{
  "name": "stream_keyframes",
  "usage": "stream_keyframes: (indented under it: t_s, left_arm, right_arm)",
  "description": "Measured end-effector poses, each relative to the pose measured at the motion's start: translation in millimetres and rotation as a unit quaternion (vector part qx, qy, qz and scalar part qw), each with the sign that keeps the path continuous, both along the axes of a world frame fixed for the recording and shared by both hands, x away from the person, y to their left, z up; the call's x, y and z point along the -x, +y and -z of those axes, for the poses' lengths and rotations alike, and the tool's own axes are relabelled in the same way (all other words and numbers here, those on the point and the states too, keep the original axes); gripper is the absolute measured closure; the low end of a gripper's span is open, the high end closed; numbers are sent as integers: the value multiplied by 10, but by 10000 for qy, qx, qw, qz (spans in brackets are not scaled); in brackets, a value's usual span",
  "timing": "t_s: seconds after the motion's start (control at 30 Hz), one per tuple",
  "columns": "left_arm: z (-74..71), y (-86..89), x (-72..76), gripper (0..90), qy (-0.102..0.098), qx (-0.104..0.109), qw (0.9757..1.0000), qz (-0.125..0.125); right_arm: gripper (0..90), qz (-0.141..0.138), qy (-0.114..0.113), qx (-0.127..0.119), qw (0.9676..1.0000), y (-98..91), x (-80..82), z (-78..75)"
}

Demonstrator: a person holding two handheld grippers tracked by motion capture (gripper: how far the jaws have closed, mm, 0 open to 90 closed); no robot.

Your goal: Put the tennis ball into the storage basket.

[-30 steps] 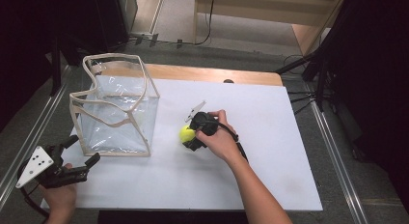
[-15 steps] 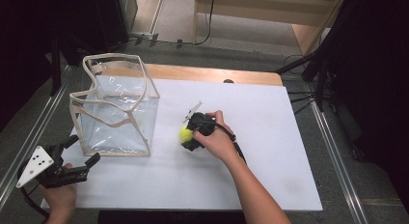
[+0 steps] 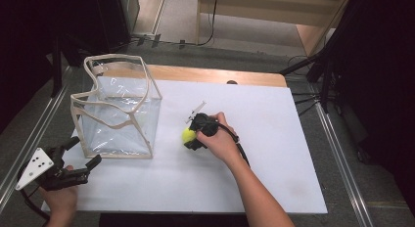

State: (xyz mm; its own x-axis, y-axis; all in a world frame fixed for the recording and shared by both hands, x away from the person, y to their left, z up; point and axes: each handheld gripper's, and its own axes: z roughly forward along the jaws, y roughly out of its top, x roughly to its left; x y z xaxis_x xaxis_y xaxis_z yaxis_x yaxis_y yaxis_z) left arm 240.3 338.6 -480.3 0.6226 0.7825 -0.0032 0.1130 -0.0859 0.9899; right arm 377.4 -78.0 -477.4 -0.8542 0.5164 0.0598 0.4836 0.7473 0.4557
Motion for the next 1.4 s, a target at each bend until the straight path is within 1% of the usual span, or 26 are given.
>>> stream_keyframes:
  t_s: [0.03,0.17,0.23,0.27,0.3,0.33,0.4,0.47,0.53,0.57,0.6,0.67,0.7,0.73,0.8,0.9,0.93,1.0,1.1,1.13,1.17,1.2,1.3,1.4]
  left_arm:
    - [0,-1,0,54,0,-3,10000,-1]
    - [0,0,-1,53,1,4,10000,-5]
    - [0,0,-4,53,-10,-14,10000,5]
    - [0,-2,-3,54,-7,-23,10000,3]
    - [0,-3,-3,54,-5,-26,10000,0]
    - [0,-2,-2,54,-8,-20,10000,1]
    - [-1,1,-1,54,0,4,10000,1]
    - [0,2,-1,53,-6,9,10000,0]
    - [1,-1,-3,54,-7,5,10000,4]
    - [-1,-1,-1,53,-1,-6,10000,-1]
    - [0,-1,-1,53,-5,5,10000,4]
    - [0,1,-2,54,-6,29,10000,5]
    - [0,2,-1,54,-1,37,10000,2]
    - [0,2,-1,54,-1,39,10000,1]
    - [-1,0,-5,54,-4,-4,10000,10]
    - [-1,-2,-4,53,-3,-19,10000,14]
    - [-1,-1,-4,54,-2,-11,10000,14]
    - [0,0,-5,54,-11,7,10000,16]
    - [0,0,-5,54,-14,1,10000,22]
    - [-1,1,-4,53,-4,-5,10000,17]
    - [-1,-1,-2,53,1,11,10000,4]
    - [-1,0,-4,54,-6,3,10000,12]
    - [-1,-3,-4,53,-2,-16,10000,16]
    - [0,-2,-5,53,-3,-12,10000,18]
  right_arm:
    - [234,-42,-26,9,10000,-6,-6,-2]
    - [234,-46,-31,-28,10000,-5,-3,-34]
    - [234,-43,-41,7,10000,-1,0,-66]
    - [234,-54,-42,-32,10000,6,0,-75]
    - [234,-132,-82,-29,9999,7,-9,-84]
    - [234,-121,-69,-62,9999,16,-6,-92]
    - [235,-135,-48,-39,9999,30,-3,-112]
    - [235,-185,-68,-47,9998,49,-5,-128]
    - [234,-162,-49,-70,9998,73,1,-147]
    - [235,-209,-88,-90,9997,78,-3,-154]
    - [234,-177,-82,-85,9998,85,-2,-166]
    - [235,-219,-57,-120,9997,96,-7,-181]
    - [234,-258,-89,-136,9995,98,-17,-188]
    - [235,-222,-44,-155,9996,108,-12,-201]
    - [235,-285,-105,-218,9993,130,-21,-232]
    - [234,-245,-88,-230,9994,155,-13,-260]
    - [235,-284,-128,-207,9993,163,-17,-274]
    - [235,-313,-117,-224,9992,180,-13,-307]
    - [235,-381,-161,-294,9987,199,-19,-353]
    - [235,-361,-126,-295,9988,208,-16,-372]
    - [234,-433,-159,-333,9984,216,-27,-380]
    - [235,-401,-123,-328,9986,228,-22,-400]
    - [235,-459,-157,-401,9980,256,-31,-437]
    - [234,-508,-148,-407,9978,289,-34,-474]
